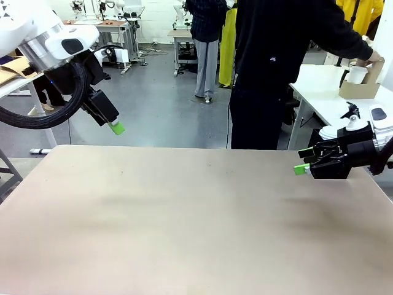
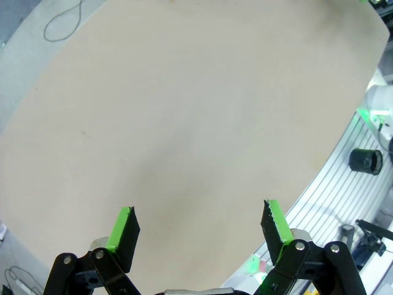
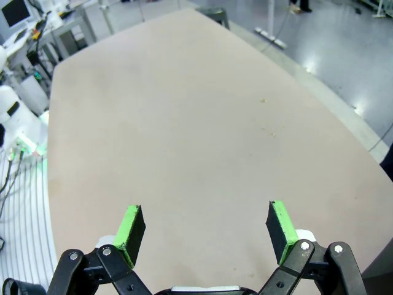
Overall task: Pour a drink into a cup and package it in a carrier.
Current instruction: Insert the held 600 ml Paper Cup into the Cup Carrier.
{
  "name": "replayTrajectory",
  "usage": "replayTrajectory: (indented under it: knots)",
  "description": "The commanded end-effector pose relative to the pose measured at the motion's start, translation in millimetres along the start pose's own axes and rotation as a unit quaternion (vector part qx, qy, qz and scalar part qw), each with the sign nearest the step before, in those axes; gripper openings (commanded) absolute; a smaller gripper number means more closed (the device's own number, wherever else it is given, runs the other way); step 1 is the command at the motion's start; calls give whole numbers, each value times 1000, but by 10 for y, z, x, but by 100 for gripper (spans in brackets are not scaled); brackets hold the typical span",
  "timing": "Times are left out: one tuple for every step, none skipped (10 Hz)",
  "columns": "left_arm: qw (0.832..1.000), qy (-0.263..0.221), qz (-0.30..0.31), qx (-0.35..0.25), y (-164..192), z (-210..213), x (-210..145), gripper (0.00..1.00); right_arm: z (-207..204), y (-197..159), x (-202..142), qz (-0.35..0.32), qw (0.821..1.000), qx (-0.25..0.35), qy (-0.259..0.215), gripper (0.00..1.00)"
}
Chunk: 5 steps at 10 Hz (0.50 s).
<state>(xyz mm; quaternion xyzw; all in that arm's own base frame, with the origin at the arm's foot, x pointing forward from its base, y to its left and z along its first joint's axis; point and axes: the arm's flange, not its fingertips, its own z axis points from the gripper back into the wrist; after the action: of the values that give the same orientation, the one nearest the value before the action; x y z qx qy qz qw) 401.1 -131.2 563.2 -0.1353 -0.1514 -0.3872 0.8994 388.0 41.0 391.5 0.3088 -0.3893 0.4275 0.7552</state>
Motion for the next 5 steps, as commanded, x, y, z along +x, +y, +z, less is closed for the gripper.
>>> replayTrajectory:
  knots:
    - [1000,5,-1,2,11,7,-22,100,25,-10,-13,5,1000,4,-3,100]
    - [1000,5,-1,2,11,7,-22,100,25,-10,-13,5,1000,4,-3,100]
    - [1000,5,-1,2,11,7,-22,100,25,-10,-13,5,1000,4,-3,100]
    - [1000,5,-1,2,11,7,-22,100,25,-10,-13,5,1000,4,-3,100]
    - [1000,5,-1,2,11,7,-22,100,25,-10,-13,5,1000,4,-3,100]
